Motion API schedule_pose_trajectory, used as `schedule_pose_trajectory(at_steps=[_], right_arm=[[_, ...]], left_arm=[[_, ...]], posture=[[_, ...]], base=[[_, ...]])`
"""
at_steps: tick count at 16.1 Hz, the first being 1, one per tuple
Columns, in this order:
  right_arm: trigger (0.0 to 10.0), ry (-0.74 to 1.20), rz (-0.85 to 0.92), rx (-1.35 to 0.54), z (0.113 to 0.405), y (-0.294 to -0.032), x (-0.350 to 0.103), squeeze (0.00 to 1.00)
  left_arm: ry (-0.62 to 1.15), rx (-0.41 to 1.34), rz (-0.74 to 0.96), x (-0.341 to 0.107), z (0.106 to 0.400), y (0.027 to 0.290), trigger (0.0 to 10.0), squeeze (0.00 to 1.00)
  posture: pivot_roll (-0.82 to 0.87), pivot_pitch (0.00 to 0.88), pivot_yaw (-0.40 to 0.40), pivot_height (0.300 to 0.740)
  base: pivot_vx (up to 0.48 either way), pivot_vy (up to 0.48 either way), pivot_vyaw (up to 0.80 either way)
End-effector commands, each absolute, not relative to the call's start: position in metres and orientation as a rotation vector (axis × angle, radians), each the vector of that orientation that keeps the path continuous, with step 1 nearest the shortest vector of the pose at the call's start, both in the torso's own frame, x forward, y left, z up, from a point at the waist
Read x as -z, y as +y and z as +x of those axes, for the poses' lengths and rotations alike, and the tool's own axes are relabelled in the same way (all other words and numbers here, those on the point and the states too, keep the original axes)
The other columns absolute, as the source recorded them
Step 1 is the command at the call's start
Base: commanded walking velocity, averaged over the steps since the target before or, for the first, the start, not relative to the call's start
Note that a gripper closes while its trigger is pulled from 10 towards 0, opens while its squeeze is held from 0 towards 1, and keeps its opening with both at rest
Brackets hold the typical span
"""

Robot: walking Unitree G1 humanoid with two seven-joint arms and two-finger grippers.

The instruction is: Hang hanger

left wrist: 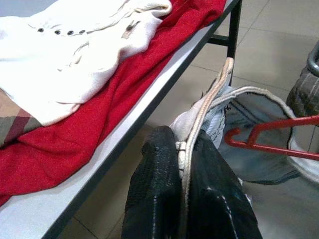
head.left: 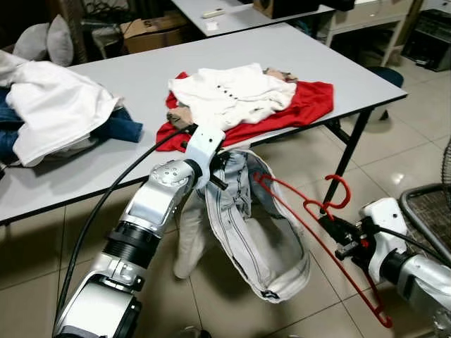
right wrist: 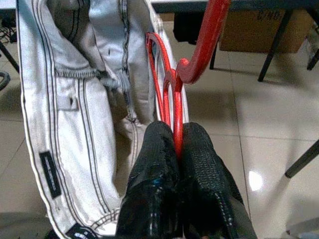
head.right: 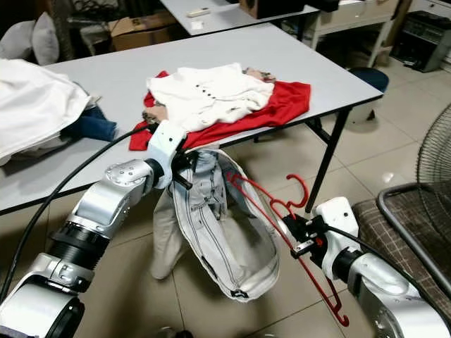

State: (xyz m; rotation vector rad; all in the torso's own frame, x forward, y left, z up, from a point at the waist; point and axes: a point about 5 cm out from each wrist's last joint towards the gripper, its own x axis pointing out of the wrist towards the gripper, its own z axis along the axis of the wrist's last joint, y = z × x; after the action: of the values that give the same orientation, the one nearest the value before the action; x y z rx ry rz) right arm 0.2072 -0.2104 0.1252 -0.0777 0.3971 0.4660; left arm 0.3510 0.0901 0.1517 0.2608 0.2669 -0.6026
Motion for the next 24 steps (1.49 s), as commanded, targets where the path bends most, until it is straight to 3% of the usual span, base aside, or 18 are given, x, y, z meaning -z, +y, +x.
schedule_pose_trajectory(at_steps=[1, 4, 10, 14, 16, 20, 24], right_arm=[[10.0, 0.394, -0.066, -0.451, 0.209, -0.209, -0.129, 0.00], [10.0, 0.440, 0.039, -0.522, 0.240, -0.183, -0.108, 0.00], [10.0, 0.482, -0.076, -0.594, 0.258, -0.177, -0.104, 0.00], [10.0, 0.508, -0.164, -0.817, 0.246, -0.156, -0.108, 0.00], [10.0, 0.578, -0.209, -0.906, 0.241, -0.149, -0.095, 0.00], [10.0, 0.672, -0.306, -0.796, 0.258, -0.151, -0.062, 0.00], [10.0, 0.631, -0.070, -0.557, 0.277, -0.160, -0.056, 0.00]], left_arm=[[0.191, 0.639, 0.252, -0.168, 0.352, 0.085, 0.0, 0.00], [0.168, 0.713, 0.273, -0.163, 0.348, 0.077, 0.0, 0.00], [0.178, 0.578, 0.212, -0.158, 0.342, 0.104, 0.0, 0.00], [0.205, 0.558, 0.231, -0.146, 0.338, 0.102, 0.0, 0.00], [0.178, 0.623, 0.205, -0.149, 0.337, 0.085, 0.0, 0.00], [0.032, 0.632, 0.096, -0.165, 0.347, 0.064, 0.0, 0.00], [-0.001, 0.638, 0.049, -0.173, 0.348, 0.063, 0.0, 0.00]], posture=[[-0.19, 0.044, 0.120, 0.740], [-0.20, 0.061, 0.125, 0.740], [-0.16, 0.095, 0.014, 0.740], [-0.17, 0.109, -0.019, 0.740], [-0.17, 0.111, -0.003, 0.740], [-0.18, 0.113, 0.033, 0.740], [-0.17, 0.102, 0.038, 0.740]], base=[[0.000, 0.000, 0.00], [0.000, 0.000, 0.00], [0.000, 0.000, 0.00], [0.000, 0.000, 0.00], [0.000, 0.000, 0.00], [0.000, 0.000, 0.00], [0.000, 0.000, 0.00]])
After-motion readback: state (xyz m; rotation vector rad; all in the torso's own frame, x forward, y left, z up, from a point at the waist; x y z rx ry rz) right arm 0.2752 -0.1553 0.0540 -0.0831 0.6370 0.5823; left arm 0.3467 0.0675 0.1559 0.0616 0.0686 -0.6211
